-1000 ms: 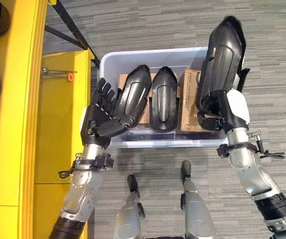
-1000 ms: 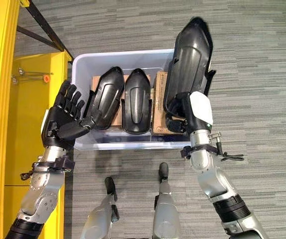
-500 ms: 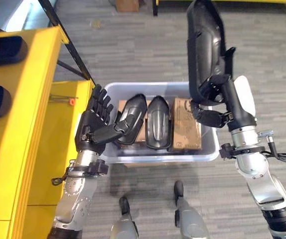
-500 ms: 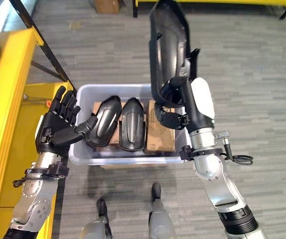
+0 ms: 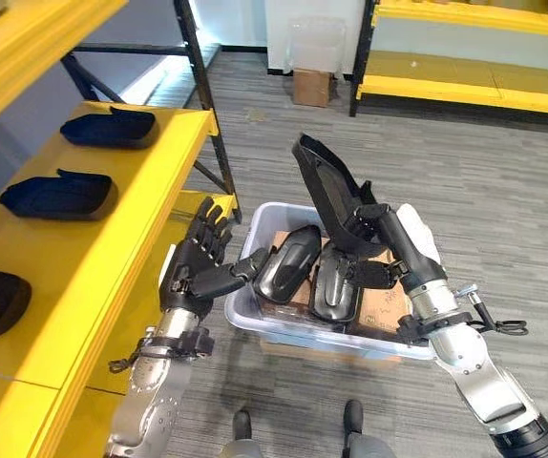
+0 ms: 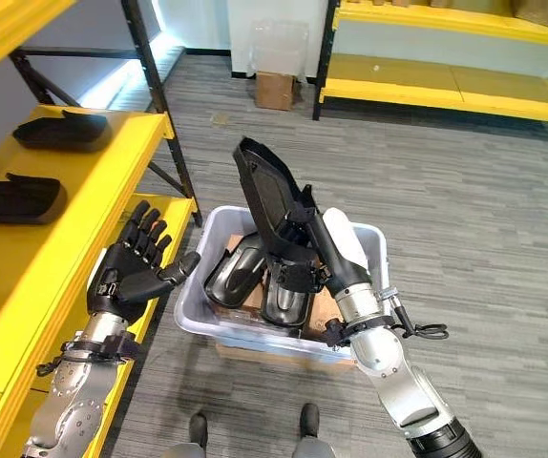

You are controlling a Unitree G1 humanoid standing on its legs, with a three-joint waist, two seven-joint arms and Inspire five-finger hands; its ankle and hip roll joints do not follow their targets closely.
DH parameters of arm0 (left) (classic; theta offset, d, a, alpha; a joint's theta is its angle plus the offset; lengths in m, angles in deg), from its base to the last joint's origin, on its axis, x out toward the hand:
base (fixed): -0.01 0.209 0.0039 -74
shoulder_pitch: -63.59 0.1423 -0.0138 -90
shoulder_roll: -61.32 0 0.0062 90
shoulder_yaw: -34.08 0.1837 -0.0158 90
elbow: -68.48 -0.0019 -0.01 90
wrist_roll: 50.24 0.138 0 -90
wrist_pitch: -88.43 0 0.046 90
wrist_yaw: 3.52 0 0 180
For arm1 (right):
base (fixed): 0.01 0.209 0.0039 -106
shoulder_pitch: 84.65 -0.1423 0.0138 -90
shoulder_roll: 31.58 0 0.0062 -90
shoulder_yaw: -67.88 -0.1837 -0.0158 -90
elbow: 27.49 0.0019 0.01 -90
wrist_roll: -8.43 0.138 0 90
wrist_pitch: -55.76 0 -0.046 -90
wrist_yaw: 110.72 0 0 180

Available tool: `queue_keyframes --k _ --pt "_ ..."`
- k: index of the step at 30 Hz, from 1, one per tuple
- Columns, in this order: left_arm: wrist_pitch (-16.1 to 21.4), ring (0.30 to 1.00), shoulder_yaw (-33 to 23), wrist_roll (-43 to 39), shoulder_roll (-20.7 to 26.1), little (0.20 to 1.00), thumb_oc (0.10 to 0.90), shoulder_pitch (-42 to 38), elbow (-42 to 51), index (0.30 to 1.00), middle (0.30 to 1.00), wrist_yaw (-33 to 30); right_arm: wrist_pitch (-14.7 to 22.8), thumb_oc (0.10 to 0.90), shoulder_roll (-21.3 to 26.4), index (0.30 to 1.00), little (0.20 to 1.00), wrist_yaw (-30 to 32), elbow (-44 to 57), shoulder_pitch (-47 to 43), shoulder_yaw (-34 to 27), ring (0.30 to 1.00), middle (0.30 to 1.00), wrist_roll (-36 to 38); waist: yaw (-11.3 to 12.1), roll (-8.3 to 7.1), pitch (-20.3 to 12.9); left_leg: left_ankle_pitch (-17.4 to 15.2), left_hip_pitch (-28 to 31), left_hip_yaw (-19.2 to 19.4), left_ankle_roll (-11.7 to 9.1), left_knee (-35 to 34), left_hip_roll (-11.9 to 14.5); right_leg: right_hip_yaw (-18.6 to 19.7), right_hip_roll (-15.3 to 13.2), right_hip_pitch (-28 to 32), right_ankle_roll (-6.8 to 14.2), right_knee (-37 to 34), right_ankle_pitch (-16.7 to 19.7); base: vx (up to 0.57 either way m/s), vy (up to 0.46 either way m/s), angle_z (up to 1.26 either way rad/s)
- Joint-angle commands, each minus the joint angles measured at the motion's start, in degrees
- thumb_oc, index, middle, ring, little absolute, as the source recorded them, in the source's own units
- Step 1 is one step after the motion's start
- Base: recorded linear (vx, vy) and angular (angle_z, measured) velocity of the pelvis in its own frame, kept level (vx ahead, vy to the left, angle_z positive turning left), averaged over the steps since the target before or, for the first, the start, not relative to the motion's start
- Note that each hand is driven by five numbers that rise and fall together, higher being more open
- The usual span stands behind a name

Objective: Move parts from the plastic box to the shelf.

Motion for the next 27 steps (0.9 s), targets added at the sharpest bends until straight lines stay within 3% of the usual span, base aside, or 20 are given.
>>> queue_keyframes --k 1,7,9,11,20,27 --pt "5.20 1.000 -0.22 0.40 2.72 1.000 0.900 -3.61 3.03 1.000 1.000 5.55 6.75 0.400 -1.17 0.300 0.300 5.76 6.57 -5.39 -2.13 0.300 0.300 2.32 -0.32 -1.80 -5.57 -4.52 2.54 -1.49 2.71 -0.23 -2.86 7.28 0.67 3.56 -0.19 0.38 -3.89 0.04 0.030 0.33" --pt "5.63 1.000 0.66 0.07 3.80 1.000 0.900 -4.08 3.24 1.000 1.000 8.49 6.45 0.400 -1.36 0.300 0.300 7.63 6.72 -3.73 -2.27 0.300 0.300 2.45 -1.10 -1.74 -6.21 -4.68 2.28 -4.32 3.36 -0.23 -3.74 10.53 1.91 3.48 -0.59 1.56 -4.86 0.03 -0.017 0.33" --pt "5.05 1.000 1.33 -1.72 4.51 1.000 0.900 -5.11 3.79 1.000 1.000 10.58 6.11 0.400 -0.92 0.300 0.300 9.14 7.77 -1.99 -3.63 0.300 0.300 1.82 -1.98 -1.45 -6.27 -4.36 1.62 -7.36 3.79 -0.23 -4.57 13.94 3.82 2.98 -1.30 3.98 -6.69 -0.01 -0.091 0.84" --pt "5.77 1.000 1.86 -2.19 4.67 1.000 0.900 -5.91 3.92 1.000 1.000 10.77 6.04 0.400 -0.73 0.300 0.300 9.91 8.01 -1.58 -3.88 0.300 0.300 1.34 -2.22 -1.15 -5.90 -3.91 1.16 -8.89 3.81 -0.23 -4.96 14.65 4.73 2.62 -1.83 5.65 -7.95 -0.04 -0.079 0.97" --pt "7.99 1.000 1.76 -1.96 4.86 1.000 0.900 -7.86 5.09 1.000 1.000 9.10 7.10 0.400 0.32 0.300 0.300 14.56 6.55 -5.25 -1.95 0.300 0.300 -4.26 -0.22 0.43 -3.48 -1.23 -0.80 -14.14 2.94 0.13 -4.79 11.86 6.36 1.62 -4.54 12.36 -12.84 -0.06 -0.088 0.21" --pt "9.89 1.000 0.51 -1.17 3.63 1.000 0.900 -6.74 4.16 1.000 1.000 7.41 8.62 0.400 1.38 0.300 0.300 12.02 5.17 -8.06 -2.13 0.300 0.300 -4.62 0.86 1.94 -1.50 1.17 -3.44 -16.64 2.09 1.67 -4.42 9.44 8.70 -0.19 -7.42 20.05 -17.59 -0.05 -0.053 0.29"
